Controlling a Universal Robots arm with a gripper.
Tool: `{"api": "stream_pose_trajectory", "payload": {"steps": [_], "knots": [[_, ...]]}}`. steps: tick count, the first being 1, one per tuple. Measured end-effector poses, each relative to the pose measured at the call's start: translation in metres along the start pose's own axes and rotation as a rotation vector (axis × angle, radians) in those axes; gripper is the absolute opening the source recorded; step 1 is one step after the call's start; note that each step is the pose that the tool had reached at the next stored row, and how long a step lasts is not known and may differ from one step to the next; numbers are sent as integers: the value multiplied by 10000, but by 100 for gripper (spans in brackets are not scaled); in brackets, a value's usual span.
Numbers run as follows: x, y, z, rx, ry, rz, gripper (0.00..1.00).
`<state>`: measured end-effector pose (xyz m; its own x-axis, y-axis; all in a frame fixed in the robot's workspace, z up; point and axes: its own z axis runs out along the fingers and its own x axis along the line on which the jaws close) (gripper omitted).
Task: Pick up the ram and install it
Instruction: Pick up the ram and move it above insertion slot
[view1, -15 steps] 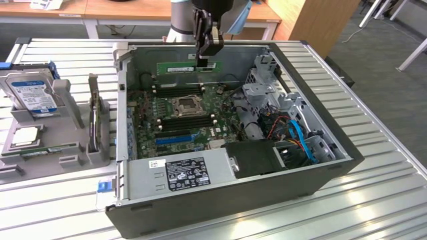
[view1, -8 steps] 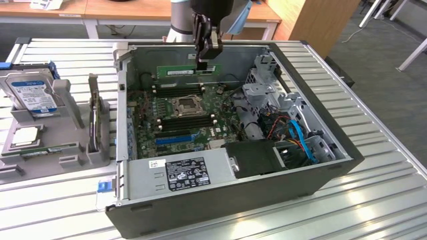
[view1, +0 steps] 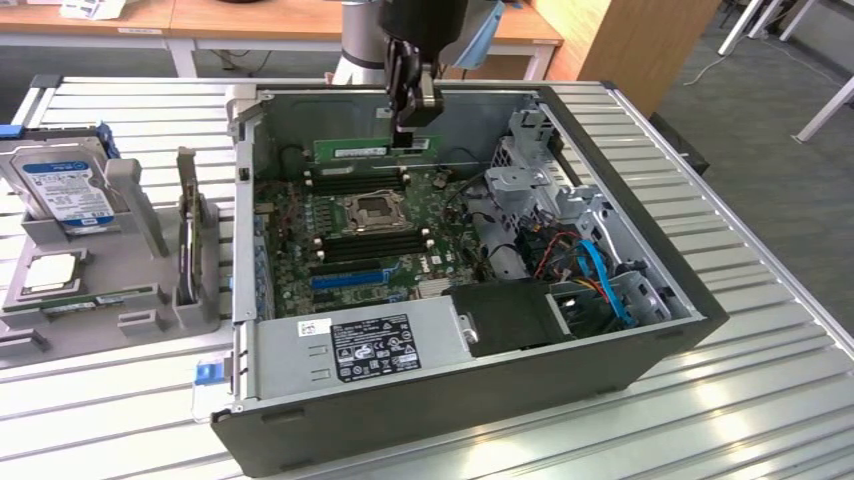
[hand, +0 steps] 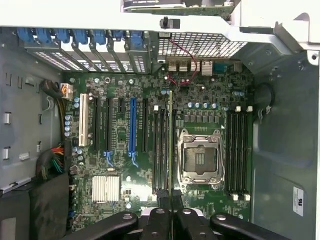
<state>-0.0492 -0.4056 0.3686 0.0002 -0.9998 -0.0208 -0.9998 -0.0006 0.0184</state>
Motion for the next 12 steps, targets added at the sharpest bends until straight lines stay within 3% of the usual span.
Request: {"api": "stream_pose_trajectory", "payload": {"steps": [12], "knots": [[3, -3, 176, -3, -1, 1, 12]]}}
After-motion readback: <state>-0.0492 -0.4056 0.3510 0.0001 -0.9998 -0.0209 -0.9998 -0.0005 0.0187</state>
